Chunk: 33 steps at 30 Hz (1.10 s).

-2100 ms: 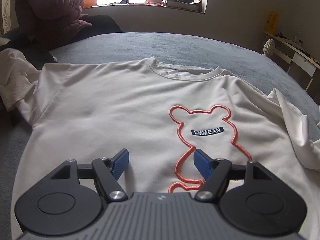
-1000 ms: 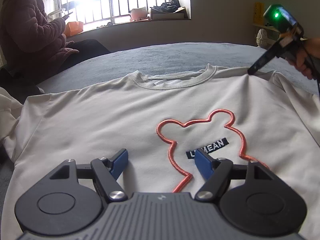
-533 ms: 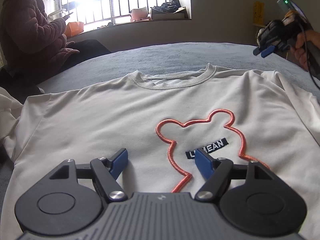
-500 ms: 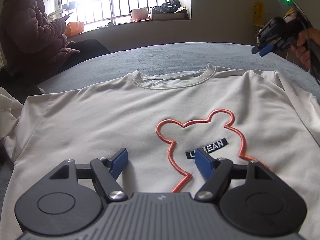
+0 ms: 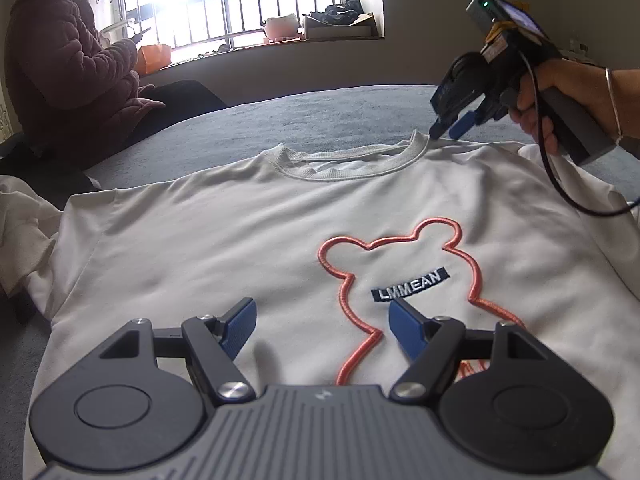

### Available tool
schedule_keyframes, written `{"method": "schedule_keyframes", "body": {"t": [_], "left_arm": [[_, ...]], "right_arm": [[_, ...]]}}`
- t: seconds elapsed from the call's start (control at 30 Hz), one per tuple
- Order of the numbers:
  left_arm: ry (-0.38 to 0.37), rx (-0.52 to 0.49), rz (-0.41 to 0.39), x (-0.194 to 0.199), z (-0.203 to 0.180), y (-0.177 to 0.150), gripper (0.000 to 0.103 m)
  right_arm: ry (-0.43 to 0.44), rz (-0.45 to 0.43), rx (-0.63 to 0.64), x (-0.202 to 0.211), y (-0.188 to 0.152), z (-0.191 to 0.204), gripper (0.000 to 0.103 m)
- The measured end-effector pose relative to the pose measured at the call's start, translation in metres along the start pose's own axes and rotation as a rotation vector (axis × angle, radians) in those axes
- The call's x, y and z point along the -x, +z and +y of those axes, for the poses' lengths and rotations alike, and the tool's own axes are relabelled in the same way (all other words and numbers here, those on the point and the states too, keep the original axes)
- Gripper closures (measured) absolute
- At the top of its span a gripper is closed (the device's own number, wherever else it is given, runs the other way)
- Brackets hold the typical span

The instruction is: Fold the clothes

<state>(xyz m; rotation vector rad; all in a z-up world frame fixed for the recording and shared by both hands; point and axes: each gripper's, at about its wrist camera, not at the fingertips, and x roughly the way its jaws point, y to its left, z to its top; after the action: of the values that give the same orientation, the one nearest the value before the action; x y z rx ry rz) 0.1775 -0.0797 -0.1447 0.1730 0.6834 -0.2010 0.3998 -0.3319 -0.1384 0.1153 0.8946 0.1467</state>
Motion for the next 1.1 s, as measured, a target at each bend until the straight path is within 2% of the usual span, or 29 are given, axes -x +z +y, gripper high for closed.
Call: {"method": "schedule_keyframes", "body": {"t": [0.03,0.17,0.27,0.3,0.4,0.43,0.47,0.5,0.53,0.6,0.8,0.83,0.93,1.0,1.1], "left_arm": [[-0.002,0.005,-0.001,0.002,0.002,0.0,0.029],[-0.012,0.019,-0.003,0.007,0.01,0.001,0.029],[-0.018,0.032,-0.002,0.01,0.012,0.002,0.029],[-0.023,0.039,-0.001,0.012,0.013,0.002,0.029],[-0.047,0.05,0.006,0.021,0.012,0.0,0.029],[-0.056,0.045,0.013,0.025,0.01,-0.002,0.029],[-0.065,0.039,0.02,0.028,0.008,-0.004,0.029],[-0.075,0.031,0.027,0.032,0.006,-0.006,0.029],[-0.083,0.024,0.033,0.035,0.004,-0.008,0.029],[-0.096,0.011,0.044,0.042,-0.001,-0.013,0.029],[-0.13,-0.049,0.069,0.063,-0.022,-0.022,0.029],[-0.134,-0.059,0.075,0.067,-0.025,-0.024,0.029],[-0.142,-0.086,0.097,0.077,-0.036,-0.029,0.029],[-0.143,-0.108,0.11,0.083,-0.041,-0.035,0.029],[-0.141,-0.135,0.132,0.09,-0.047,-0.043,0.029]], "right_arm": [[0.03,-0.005,-0.007,0.008,0.001,-0.001,0.077],[0.195,0.145,0.154,0.032,-0.013,0.013,0.076],[0.137,0.202,0.196,0.05,-0.035,0.013,0.076],[0.115,0.188,0.152,0.059,-0.039,0.004,0.076],[0.1,0.052,-0.069,0.106,-0.052,-0.035,0.074],[0.098,0.013,-0.132,0.124,-0.058,-0.048,0.069],[0.087,-0.011,-0.157,0.143,-0.069,-0.055,0.061],[0.074,-0.031,-0.174,0.161,-0.081,-0.062,0.056],[0.049,-0.042,-0.157,0.178,-0.096,-0.064,0.052],[-0.016,-0.051,-0.086,0.206,-0.127,-0.061,0.05],[-0.207,-0.113,0.293,0.261,-0.222,-0.033,0.041],[-0.243,-0.114,0.342,0.265,-0.234,-0.032,0.037],[-0.347,-0.066,0.386,0.264,-0.261,-0.042,0.035],[-0.365,-0.032,0.415,0.259,-0.277,-0.046,0.035],[-0.389,0.0,0.53,0.247,-0.299,-0.04,0.035]]}}
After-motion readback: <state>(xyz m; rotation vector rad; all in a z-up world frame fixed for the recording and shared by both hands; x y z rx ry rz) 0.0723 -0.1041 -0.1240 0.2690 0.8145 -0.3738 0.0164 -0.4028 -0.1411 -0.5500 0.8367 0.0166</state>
